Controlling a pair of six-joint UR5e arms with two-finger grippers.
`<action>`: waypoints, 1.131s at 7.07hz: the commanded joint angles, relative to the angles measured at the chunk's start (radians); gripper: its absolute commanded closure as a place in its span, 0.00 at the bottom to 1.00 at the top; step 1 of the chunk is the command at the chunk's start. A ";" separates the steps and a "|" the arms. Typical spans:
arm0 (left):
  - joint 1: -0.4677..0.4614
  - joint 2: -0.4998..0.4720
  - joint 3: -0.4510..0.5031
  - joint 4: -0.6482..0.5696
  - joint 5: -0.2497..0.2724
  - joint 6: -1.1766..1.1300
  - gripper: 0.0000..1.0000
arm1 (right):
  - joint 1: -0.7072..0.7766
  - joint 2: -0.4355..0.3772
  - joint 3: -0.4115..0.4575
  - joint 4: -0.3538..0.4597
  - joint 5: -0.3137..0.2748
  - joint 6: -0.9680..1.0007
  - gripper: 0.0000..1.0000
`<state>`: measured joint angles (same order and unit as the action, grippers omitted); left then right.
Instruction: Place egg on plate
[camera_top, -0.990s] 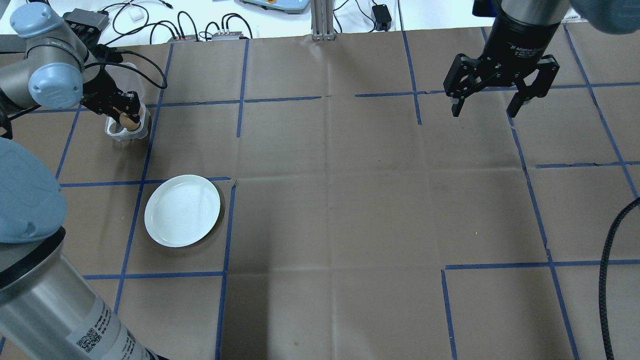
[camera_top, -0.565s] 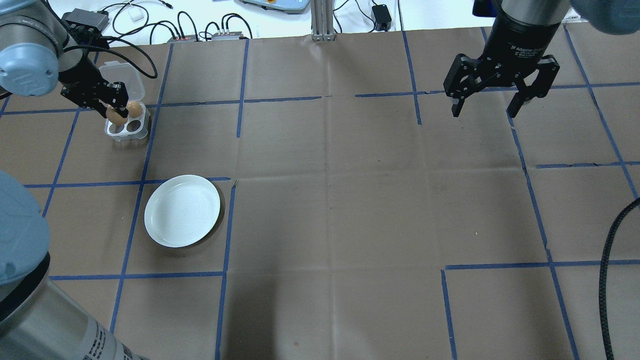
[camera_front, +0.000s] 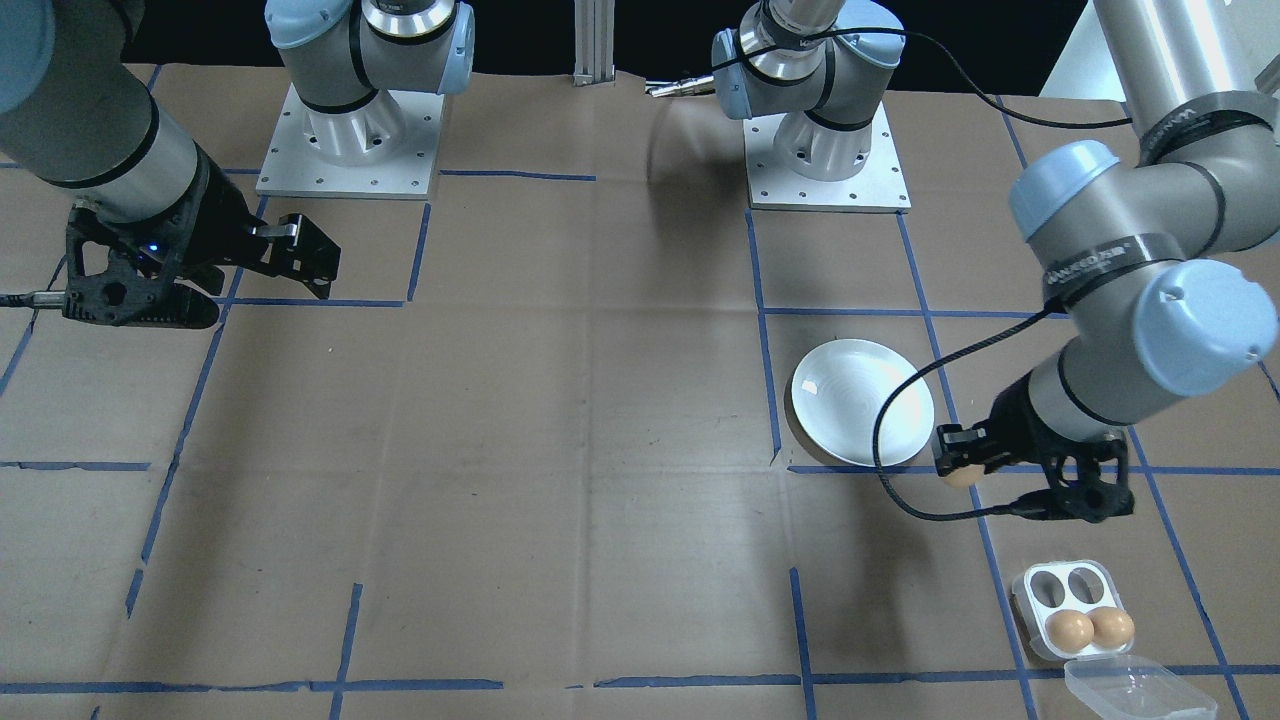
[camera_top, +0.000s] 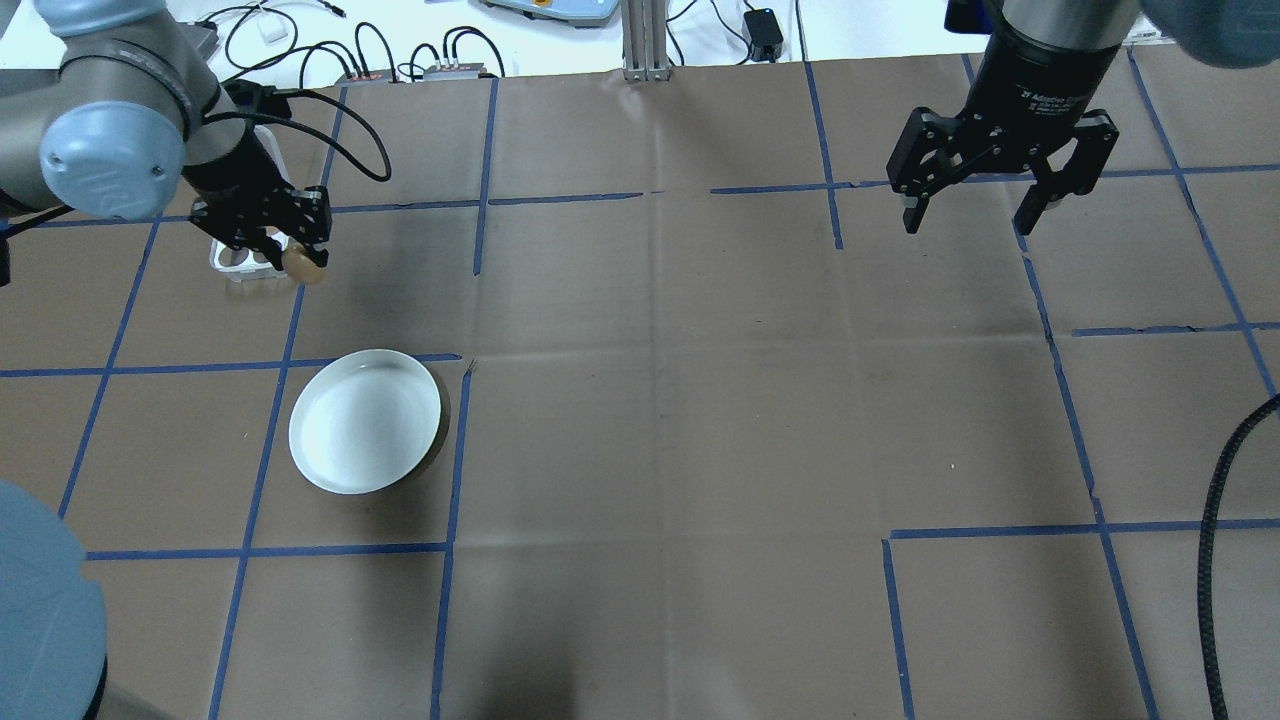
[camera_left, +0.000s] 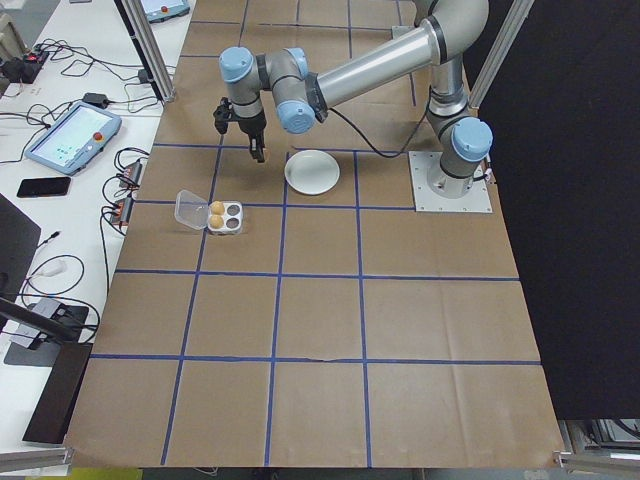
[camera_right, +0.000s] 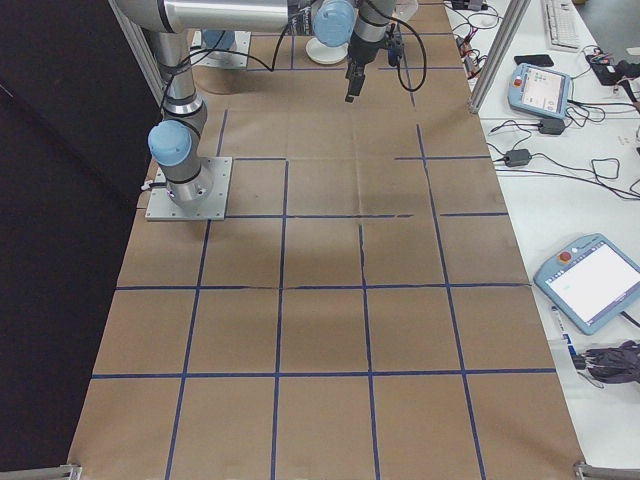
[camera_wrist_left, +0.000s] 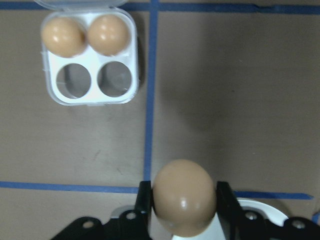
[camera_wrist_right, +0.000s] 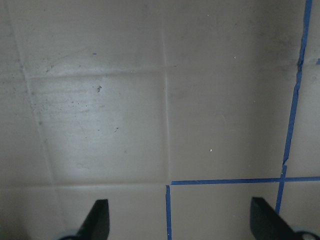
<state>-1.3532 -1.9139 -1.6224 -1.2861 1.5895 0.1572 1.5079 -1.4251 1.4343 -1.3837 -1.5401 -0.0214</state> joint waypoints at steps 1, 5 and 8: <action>-0.027 0.026 -0.158 0.013 -0.003 -0.035 0.76 | 0.000 0.000 0.000 0.000 0.000 0.000 0.00; -0.021 -0.005 -0.195 0.010 0.000 -0.033 0.74 | 0.000 0.000 0.000 0.000 0.000 0.000 0.00; -0.018 -0.013 -0.195 0.004 0.004 -0.030 0.01 | 0.000 0.000 0.000 0.000 0.000 0.000 0.00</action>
<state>-1.3729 -1.9205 -1.8183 -1.2791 1.5913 0.1256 1.5079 -1.4251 1.4343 -1.3837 -1.5401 -0.0215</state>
